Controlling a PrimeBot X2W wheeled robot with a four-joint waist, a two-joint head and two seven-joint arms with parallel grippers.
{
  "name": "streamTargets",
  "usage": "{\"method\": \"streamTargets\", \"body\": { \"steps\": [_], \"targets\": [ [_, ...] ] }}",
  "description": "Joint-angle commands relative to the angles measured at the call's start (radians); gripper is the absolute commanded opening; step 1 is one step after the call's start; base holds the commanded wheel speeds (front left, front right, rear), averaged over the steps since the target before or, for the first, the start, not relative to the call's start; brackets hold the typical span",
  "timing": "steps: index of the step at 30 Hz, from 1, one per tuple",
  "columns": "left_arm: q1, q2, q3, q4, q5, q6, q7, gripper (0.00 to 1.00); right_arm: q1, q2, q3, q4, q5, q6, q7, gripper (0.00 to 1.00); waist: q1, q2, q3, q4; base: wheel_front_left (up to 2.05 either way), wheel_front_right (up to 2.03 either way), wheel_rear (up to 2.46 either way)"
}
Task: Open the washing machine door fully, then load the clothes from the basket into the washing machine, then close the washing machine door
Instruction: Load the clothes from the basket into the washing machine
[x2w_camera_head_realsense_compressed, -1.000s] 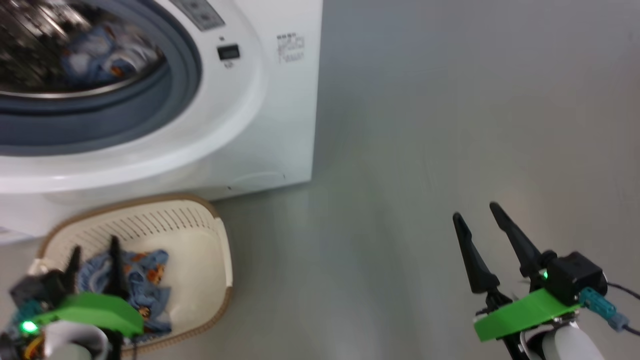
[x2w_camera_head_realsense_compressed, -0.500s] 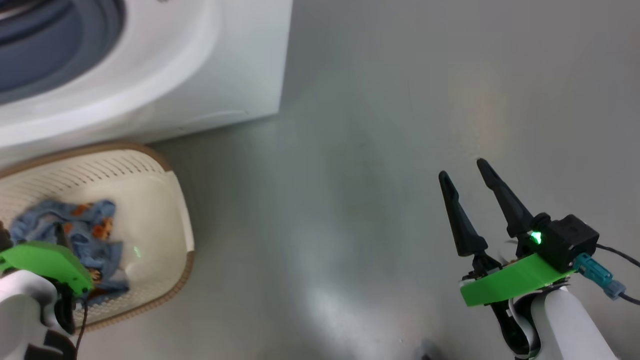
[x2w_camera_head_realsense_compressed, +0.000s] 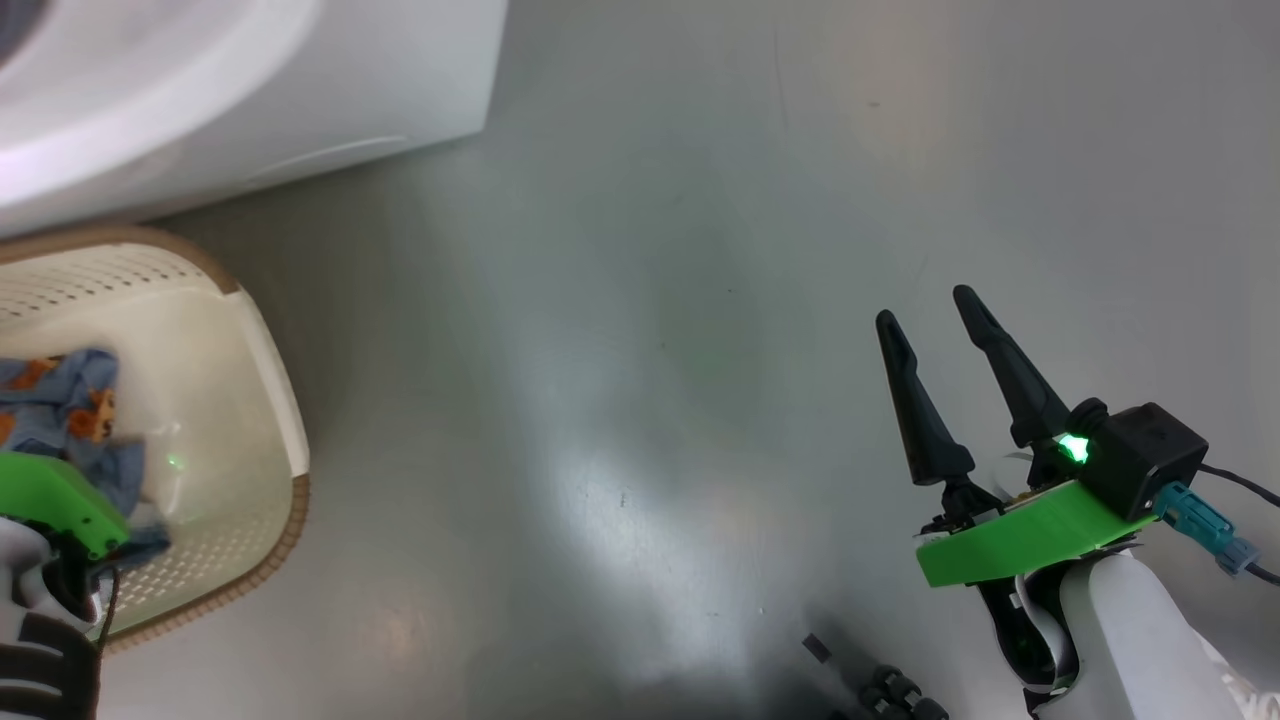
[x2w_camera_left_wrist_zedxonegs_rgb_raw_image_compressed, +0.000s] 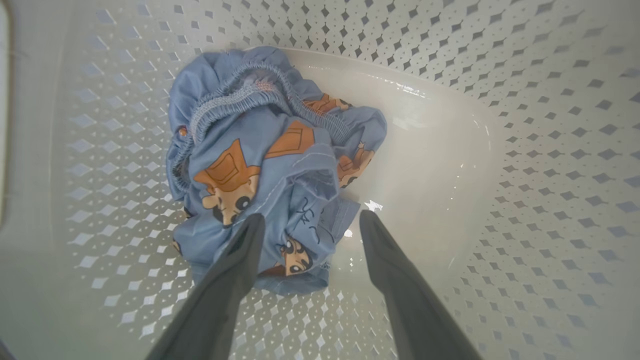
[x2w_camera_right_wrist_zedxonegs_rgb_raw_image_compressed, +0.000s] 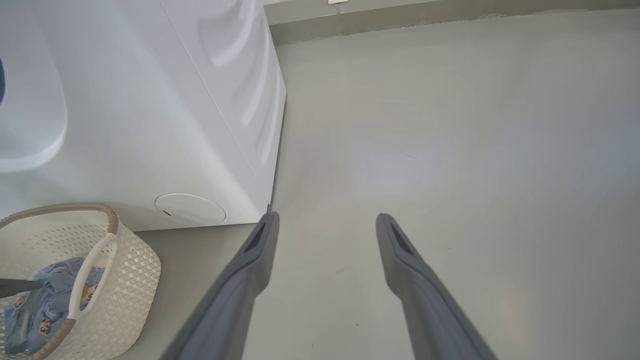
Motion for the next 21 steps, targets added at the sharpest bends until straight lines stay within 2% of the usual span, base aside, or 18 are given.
{"method": "streamTargets", "body": {
  "steps": [1, 11, 21],
  "targets": [
    [0.011, 0.052, 0.017, -0.001, -0.004, 0.012, 0.004, 1.0, 0.009, 0.004, 0.023, -0.021, 0.008, 0.009, -0.005, 1.0, 0.0, 0.0, 0.023, -0.016, 0.0, 0.0, 0.0],
    [-0.036, 0.083, 0.015, 0.032, -0.011, 0.079, 0.038, 1.0, 0.014, -0.005, 0.008, -0.026, 0.023, 0.009, -0.005, 1.0, 0.0, 0.0, 0.071, -0.027, 0.0, 0.0, 0.0],
    [-0.053, 0.109, 0.024, 0.044, -0.034, 0.1, 0.044, 1.0, 0.022, -0.013, -0.003, -0.04, 0.029, 0.009, -0.005, 1.0, 0.0, 0.0, 0.098, -0.031, 0.0, 0.0, 0.0]
  ]
}}
